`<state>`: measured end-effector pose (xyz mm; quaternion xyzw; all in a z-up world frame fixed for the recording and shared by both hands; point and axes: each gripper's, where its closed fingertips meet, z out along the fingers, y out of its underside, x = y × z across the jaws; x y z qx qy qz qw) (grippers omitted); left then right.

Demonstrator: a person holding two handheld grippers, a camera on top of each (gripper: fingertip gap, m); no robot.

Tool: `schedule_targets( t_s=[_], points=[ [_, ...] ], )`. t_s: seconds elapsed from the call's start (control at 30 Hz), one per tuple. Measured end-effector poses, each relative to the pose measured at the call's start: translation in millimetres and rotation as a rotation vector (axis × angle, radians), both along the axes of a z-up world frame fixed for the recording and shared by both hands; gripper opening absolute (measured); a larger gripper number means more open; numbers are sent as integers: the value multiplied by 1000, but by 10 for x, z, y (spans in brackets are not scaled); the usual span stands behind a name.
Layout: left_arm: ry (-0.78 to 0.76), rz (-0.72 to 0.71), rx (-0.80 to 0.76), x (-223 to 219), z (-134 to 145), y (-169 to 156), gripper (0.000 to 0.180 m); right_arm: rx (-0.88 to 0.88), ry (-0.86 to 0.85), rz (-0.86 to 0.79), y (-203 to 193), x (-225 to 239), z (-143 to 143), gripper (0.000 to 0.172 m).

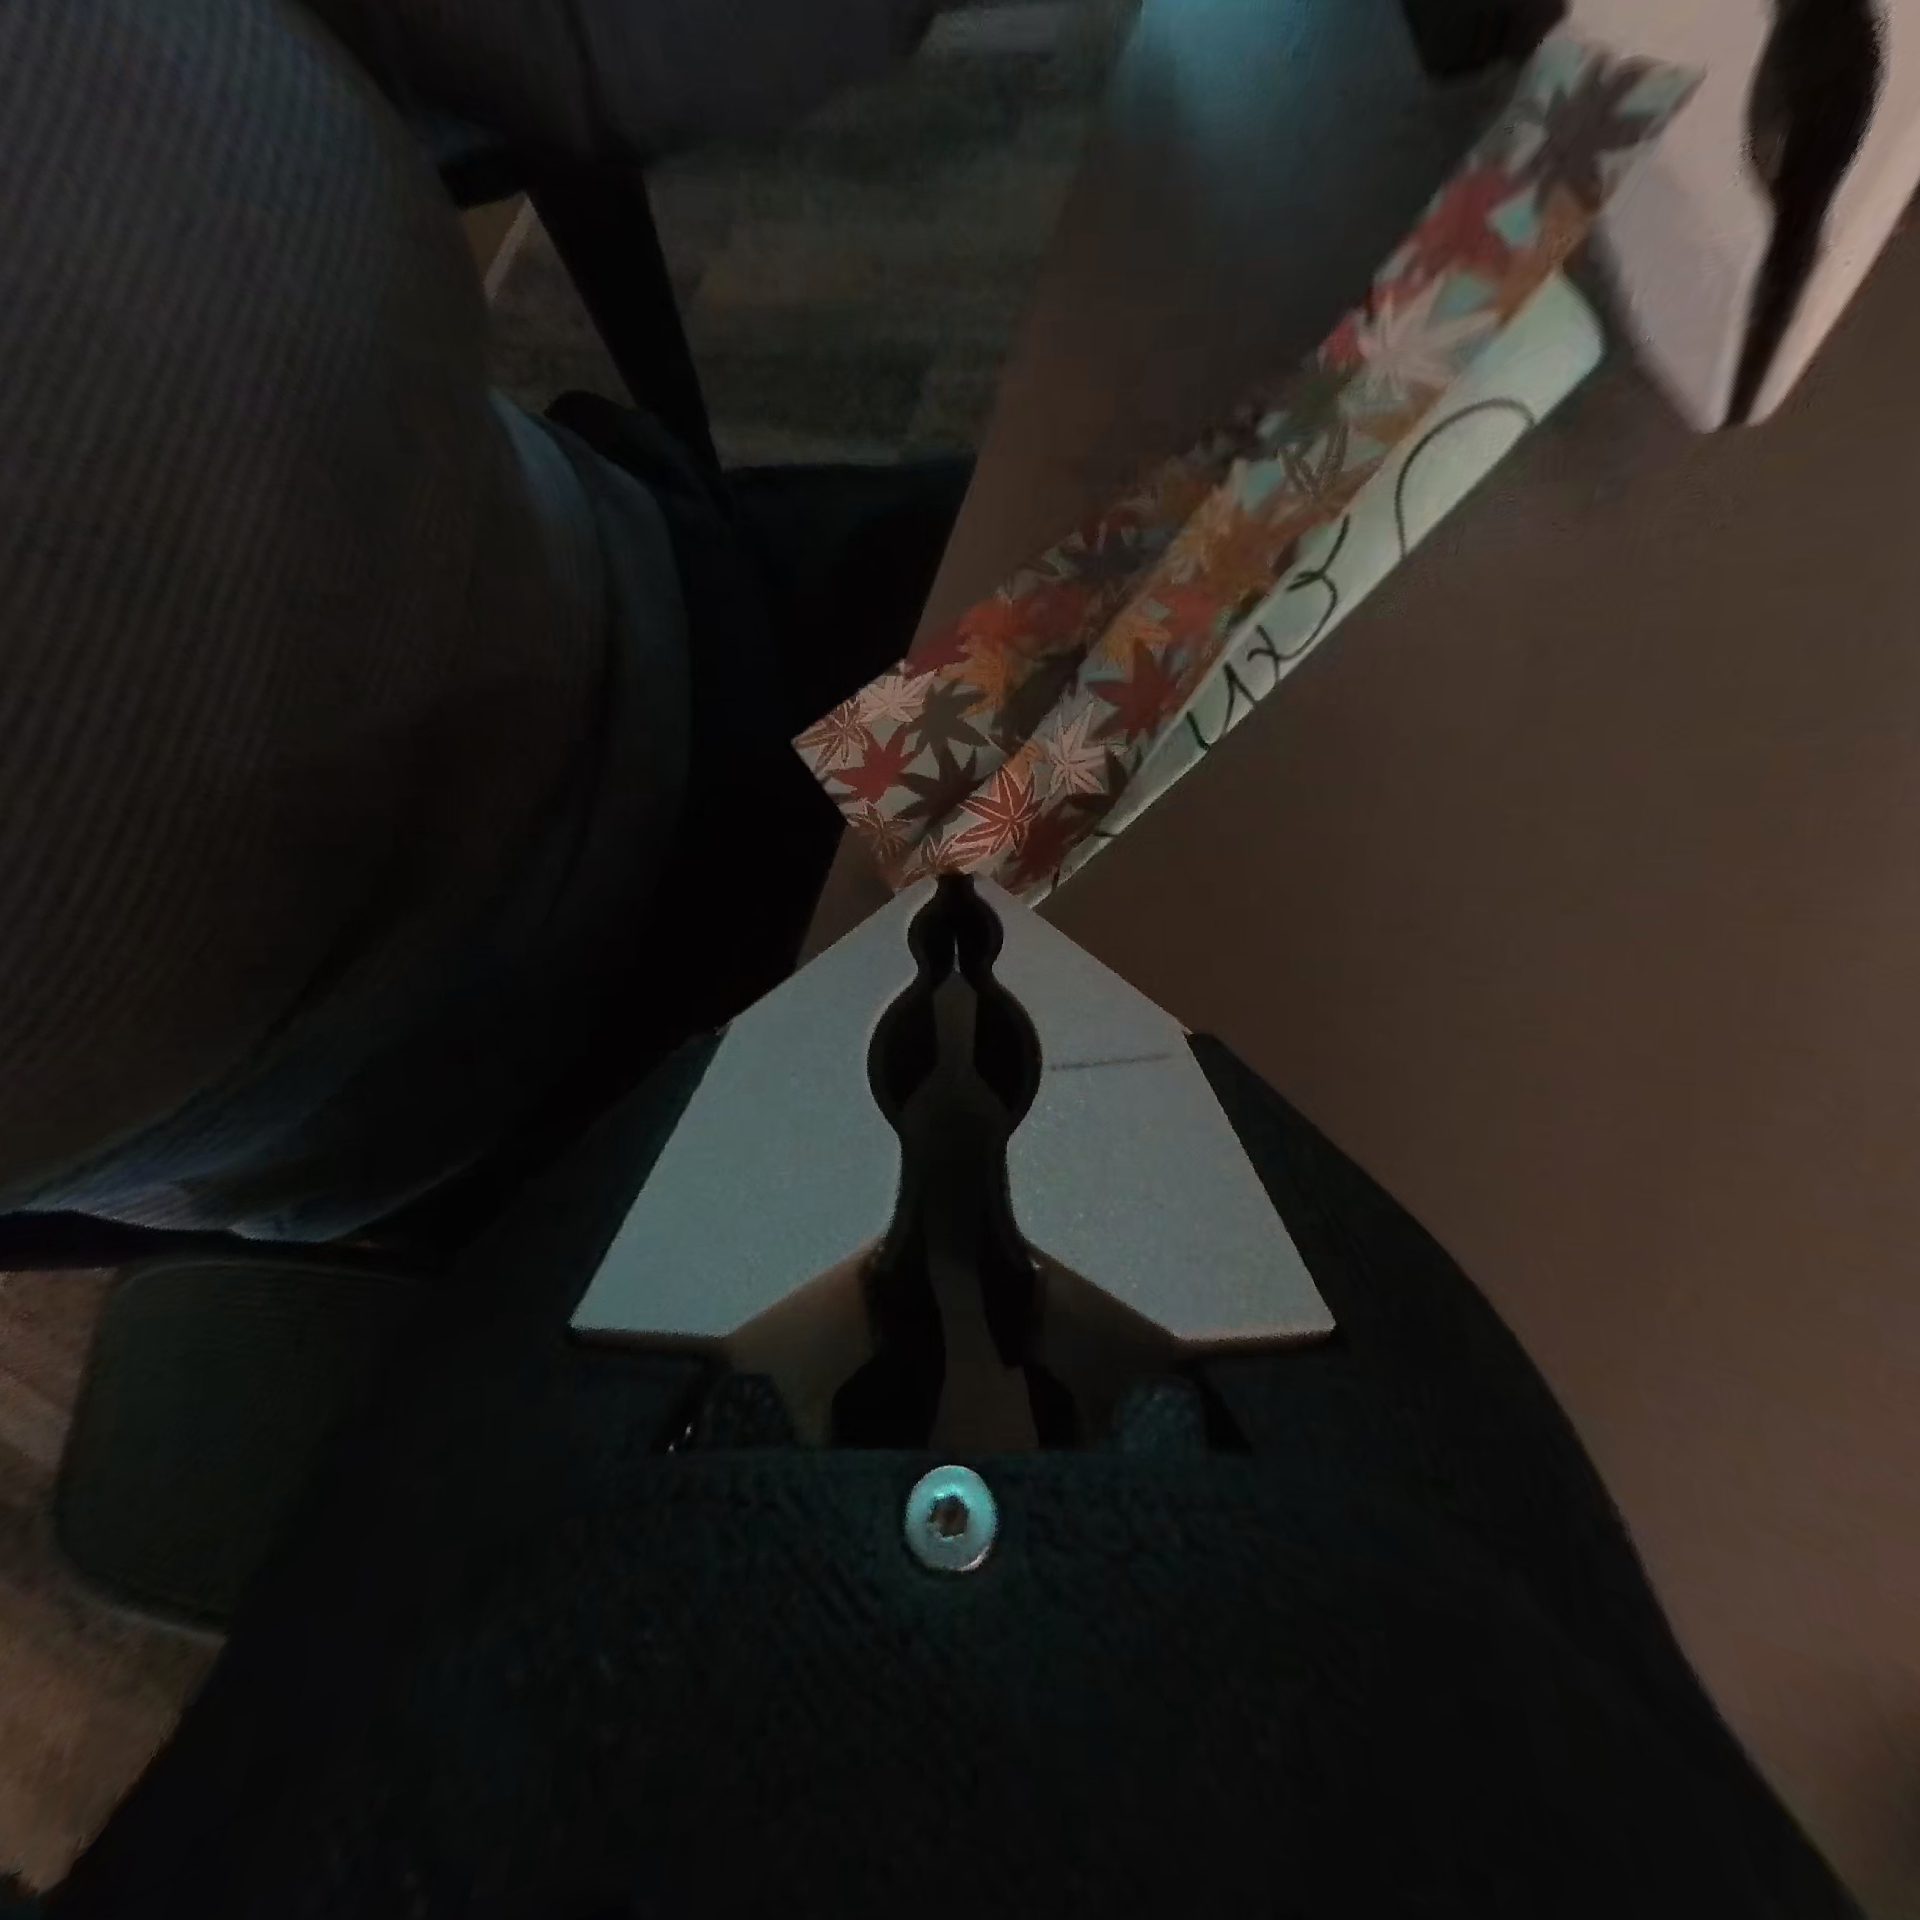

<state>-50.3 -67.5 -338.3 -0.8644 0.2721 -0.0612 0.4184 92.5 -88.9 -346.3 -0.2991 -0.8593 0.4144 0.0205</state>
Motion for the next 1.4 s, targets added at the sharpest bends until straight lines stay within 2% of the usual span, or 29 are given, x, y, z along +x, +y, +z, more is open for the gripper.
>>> schedule_targets(
  t_s=[0.17,0.2,0.23,0.3,0.33,0.4,0.57,0.67,0.73,0.87,0.97,1.03,1.1,1.23,1.4],
  points=[
    [-299,-86,136,242,671,36,0,82,-28,55,0,3,-7,0],
    [-340,-113,127,307,742,39,26,105,-34,67,-1,3,-9,0],
    [-371,-137,81,378,738,41,49,127,-41,78,0,4,-11,0],
    [-346,-179,-126,491,479,-5,64,164,-54,98,3,8,-15,0],
    [-291,-178,-229,492,286,-34,66,177,-61,104,4,10,-15,0],
    [-163,-178,-366,432,-50,-107,61,196,-71,109,8,11,-18,0],
    [-183,-191,-373,460,-80,-190,26,209,-62,89,24,16,-19,0],
    [-179,-195,-389,491,-91,-309,17,189,-64,49,42,15,-18,0],
    [-160,-220,-385,537,-107,-410,5,177,-71,2,58,4,-17,0],
    [-115,-167,-292,550,-113,-443,3,156,-88,-123,107,-48,-4,0],
    [-89,-116,-209,552,-112,-449,3,-14,-102,-259,87,-194,134,0],
    [-57,-94,-145,551,-108,-447,2,-159,-181,-316,47,-258,210,28],
    [11,-88,-57,546,-106,-443,2,-221,-246,-372,60,-332,187,38],
    [249,-128,104,533,-104,-434,0,-219,-288,-417,112,-426,128,44],
    [466,-155,239,543,-90,-466,0,-128,-355,-343,30,-346,88,34]
  ],
)
